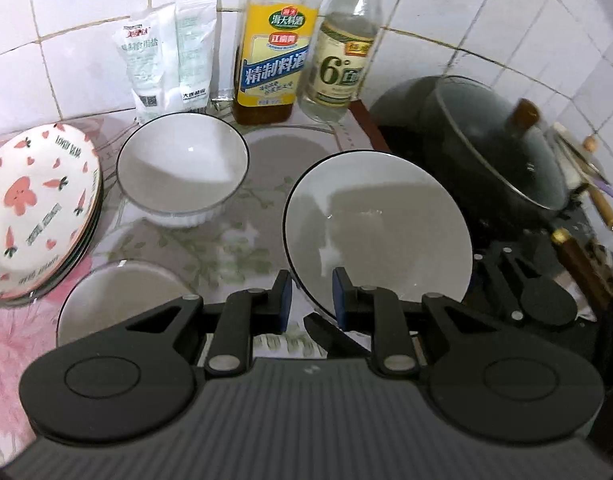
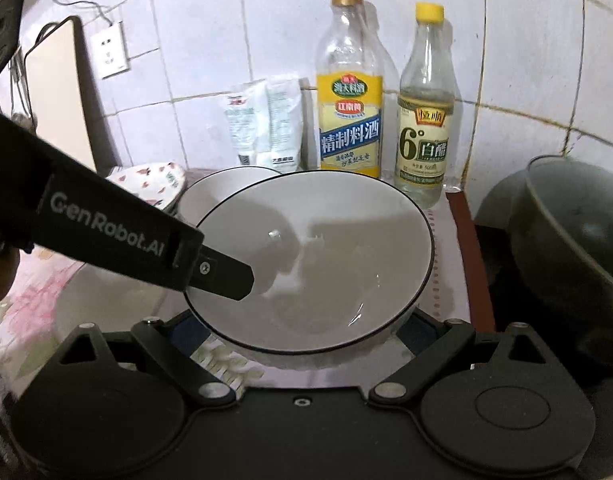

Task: Organize plates and bowls
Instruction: 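Lower the held bowl into another white bowl and open the left gripper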

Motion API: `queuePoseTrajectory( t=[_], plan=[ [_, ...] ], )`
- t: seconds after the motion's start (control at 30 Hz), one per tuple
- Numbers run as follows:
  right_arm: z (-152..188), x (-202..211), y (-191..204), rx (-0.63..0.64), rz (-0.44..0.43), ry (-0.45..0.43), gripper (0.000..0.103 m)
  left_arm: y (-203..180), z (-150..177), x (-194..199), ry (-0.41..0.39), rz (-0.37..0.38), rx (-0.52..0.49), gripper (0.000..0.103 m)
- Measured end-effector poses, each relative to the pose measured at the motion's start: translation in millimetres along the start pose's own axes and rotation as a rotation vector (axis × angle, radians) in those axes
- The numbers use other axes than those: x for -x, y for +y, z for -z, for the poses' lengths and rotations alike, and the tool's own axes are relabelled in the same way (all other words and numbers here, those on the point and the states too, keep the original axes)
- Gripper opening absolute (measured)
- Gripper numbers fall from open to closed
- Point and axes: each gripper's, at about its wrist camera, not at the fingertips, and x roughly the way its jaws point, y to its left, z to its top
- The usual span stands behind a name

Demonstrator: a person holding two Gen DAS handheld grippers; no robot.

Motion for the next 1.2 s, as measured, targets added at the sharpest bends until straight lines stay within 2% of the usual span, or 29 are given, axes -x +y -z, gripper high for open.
queuePoseTrajectory(
  t=[0.17,0.63,0.93,1.2],
  plan=[
    [3,35,28,0.048,0.030,-0.029,0.098,-1,18,39,-0.026,0.008,-0.024,0.020],
    [-9,83,97,0.099,-0.011,-0.059,0.098,28,50,127,-0.119,-0.007,-0.024,0.020],
    [-16,80,131,0.126,-0.064,-0.017,0.098,59,64,147,-0.119,-0.032,0.021,0.021],
    [-16,60,148,0.138,-0.108,0.023,0.098,88,70,142,-0.096,-0.048,0.061,0.021]
  ],
)
